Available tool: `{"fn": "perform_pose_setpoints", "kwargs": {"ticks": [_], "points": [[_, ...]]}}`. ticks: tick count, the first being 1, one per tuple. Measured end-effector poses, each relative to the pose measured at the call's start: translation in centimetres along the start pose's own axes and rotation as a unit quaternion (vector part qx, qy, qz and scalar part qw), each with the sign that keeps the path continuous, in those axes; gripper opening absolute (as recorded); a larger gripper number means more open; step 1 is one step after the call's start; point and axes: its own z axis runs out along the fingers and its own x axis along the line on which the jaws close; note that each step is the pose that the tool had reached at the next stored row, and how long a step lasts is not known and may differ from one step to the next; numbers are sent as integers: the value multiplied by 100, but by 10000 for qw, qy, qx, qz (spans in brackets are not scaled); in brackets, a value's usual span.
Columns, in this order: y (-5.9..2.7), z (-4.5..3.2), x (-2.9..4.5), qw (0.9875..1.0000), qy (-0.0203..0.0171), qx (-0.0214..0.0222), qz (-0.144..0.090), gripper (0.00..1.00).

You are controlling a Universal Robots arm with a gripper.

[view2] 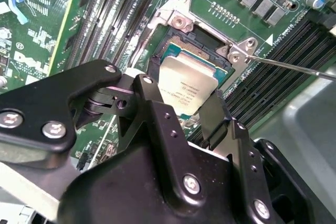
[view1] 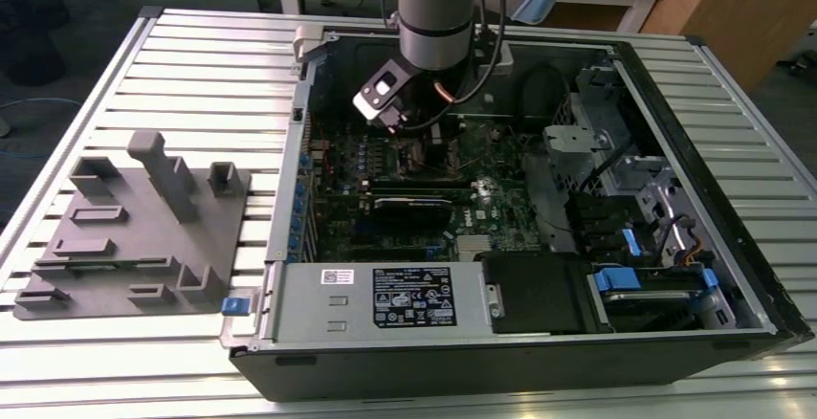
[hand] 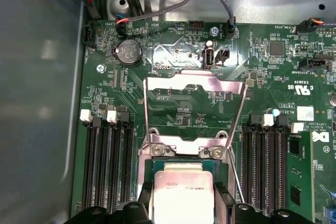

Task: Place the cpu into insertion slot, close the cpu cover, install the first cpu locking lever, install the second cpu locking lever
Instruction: 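Place the cpu into insertion slot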

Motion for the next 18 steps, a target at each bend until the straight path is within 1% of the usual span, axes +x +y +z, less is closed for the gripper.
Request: {"fn": "perform_pose_setpoints", "kwargs": {"ticks": [4, 6, 18], "points": [[-21, 5, 2, 10000, -4, -1, 0, 54], [-28, 7, 4, 10000, -11, 0, 0, 54], [-29, 24, 4, 10000, -15, 0, -1, 54]]}}
